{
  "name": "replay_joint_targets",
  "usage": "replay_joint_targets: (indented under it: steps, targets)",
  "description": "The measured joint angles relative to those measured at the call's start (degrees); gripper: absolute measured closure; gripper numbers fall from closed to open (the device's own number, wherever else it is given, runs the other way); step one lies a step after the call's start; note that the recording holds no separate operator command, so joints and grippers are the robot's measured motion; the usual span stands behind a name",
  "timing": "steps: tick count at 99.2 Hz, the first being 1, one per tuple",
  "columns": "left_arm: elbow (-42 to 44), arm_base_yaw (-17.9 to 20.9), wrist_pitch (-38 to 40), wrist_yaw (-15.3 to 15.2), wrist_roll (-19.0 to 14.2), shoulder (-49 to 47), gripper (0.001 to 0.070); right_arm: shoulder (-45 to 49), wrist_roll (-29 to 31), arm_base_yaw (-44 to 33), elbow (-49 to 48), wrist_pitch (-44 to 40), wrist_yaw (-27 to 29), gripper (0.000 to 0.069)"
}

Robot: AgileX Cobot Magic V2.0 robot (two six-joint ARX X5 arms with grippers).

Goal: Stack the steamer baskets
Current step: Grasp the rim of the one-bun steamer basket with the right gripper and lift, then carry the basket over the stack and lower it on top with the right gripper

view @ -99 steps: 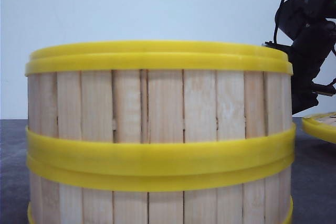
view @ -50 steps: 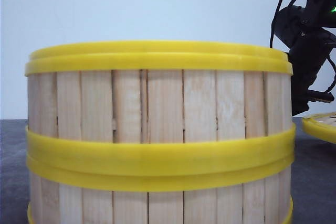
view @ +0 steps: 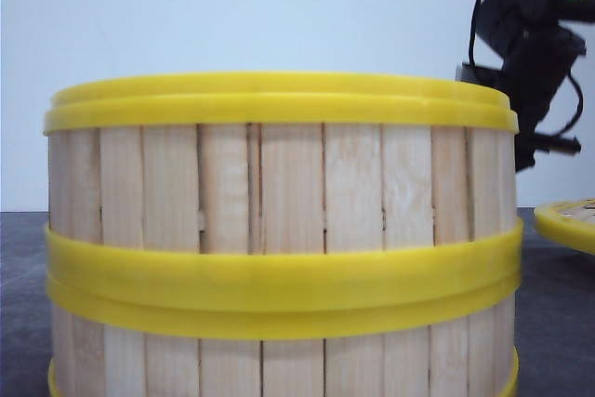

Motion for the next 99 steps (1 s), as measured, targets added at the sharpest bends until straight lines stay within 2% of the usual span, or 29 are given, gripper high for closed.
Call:
replay_joint_targets:
  steps: [22,39,50,63,82,99]
  targets:
    - [0.0,0.0,0.0,0.0,0.83,0.0,0.0526,-10.6,-2.51,-0.07,2.51,-4.5,-3.06,0.0662]
    - [0.0,0.0,0.0,0.0,0.96,0.0,0.0526,-22.67,-4.85,-0.04,2.78,-8.9,-10.03,0.0662]
    - [0.0,0.0,0.0,0.0,0.96,0.0,0.0526,-29.9,-7.5,0.04,2.93,-14.93,-14.84,0.0662]
    - [0.0,0.0,0.02,0.02,0.94,0.0,0.0526,-36.54,-10.86,1.38,2.95,-24.11,-16.2,0.0662]
    - [0.0,0.0,0.13,0.0,0.94,0.0,0.0526,-41.64,-14.51,5.9,2.95,-33.66,-17.79,0.0662]
    - [0.0,0.0,0.37,0.0,0.94,0.0,0.0526,-41.48,-15.3,11.76,2.95,-35.3,-17.79,0.0662]
